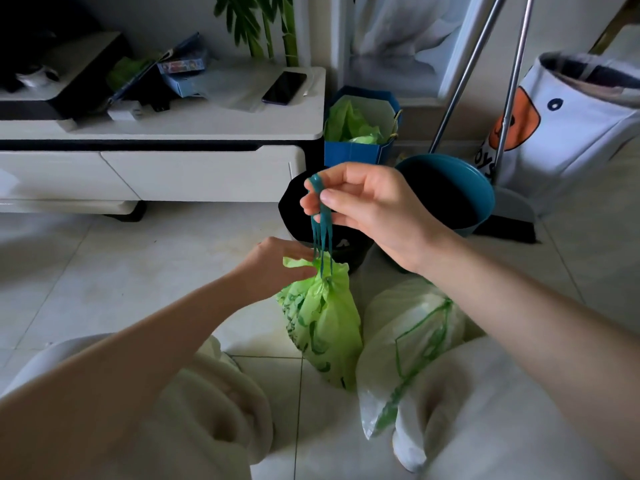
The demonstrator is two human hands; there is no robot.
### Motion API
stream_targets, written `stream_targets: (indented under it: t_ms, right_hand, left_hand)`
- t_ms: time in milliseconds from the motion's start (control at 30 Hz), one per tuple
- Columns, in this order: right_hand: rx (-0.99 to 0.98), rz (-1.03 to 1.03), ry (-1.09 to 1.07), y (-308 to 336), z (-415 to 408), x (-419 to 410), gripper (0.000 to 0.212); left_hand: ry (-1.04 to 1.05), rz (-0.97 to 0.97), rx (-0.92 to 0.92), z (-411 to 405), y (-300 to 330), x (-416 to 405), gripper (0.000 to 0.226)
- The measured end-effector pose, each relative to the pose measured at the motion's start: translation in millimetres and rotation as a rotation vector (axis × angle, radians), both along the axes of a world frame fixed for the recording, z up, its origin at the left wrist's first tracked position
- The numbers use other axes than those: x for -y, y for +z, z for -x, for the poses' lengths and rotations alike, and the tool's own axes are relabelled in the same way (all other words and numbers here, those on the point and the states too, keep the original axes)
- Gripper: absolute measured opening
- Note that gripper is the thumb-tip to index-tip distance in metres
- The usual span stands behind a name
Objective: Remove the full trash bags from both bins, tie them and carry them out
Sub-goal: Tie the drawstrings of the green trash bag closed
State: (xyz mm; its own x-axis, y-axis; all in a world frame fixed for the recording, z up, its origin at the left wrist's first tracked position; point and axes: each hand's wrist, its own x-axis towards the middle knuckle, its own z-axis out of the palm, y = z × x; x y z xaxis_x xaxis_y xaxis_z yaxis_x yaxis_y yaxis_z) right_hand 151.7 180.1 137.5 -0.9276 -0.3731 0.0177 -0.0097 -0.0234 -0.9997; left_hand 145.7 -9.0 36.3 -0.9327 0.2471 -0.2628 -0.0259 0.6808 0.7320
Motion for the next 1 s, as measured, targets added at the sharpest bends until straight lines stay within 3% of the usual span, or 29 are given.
stream_targets:
  t_ms: [100,200,333,533,700,800,1000]
  right_hand:
    - [-0.018,0.002,0.008,-1,-2,3,0.024]
    - [-0.038,0.002,-0.015,-5,0,3,0.023]
    - [-0.004,0.067,-0.175,-8,13,-6,0.019]
    - [-0.128,-0.159,-0.39,-15,36,-28,0.009]
    - [-0.264,-0.259,-0.341,-15,32,-30,0.01]
    - [-0.359,-0.303,-0.303,-13,27,-24,0.007]
    - [-0.261,-0.209,-0.303,-15,31,-19,0.015]
  left_hand:
    - [-0.001,0.049,0.017,-9,-8,-7,0.029]
    - [0.013,0.034,-0.013,-10,-9,-19,0.017]
    - [0.078,-0.117,0.068,-6,-4,-24,0.007]
    - [0.244,-0.231,0.142,-3,-12,-19,0.019]
    - [0.328,-0.228,0.11,-1,-15,-21,0.026]
    - [0.238,-0.167,0.117,0,-13,-29,0.019]
    - [-0.012,-0.045,0.141,-2,-9,-36,0.017]
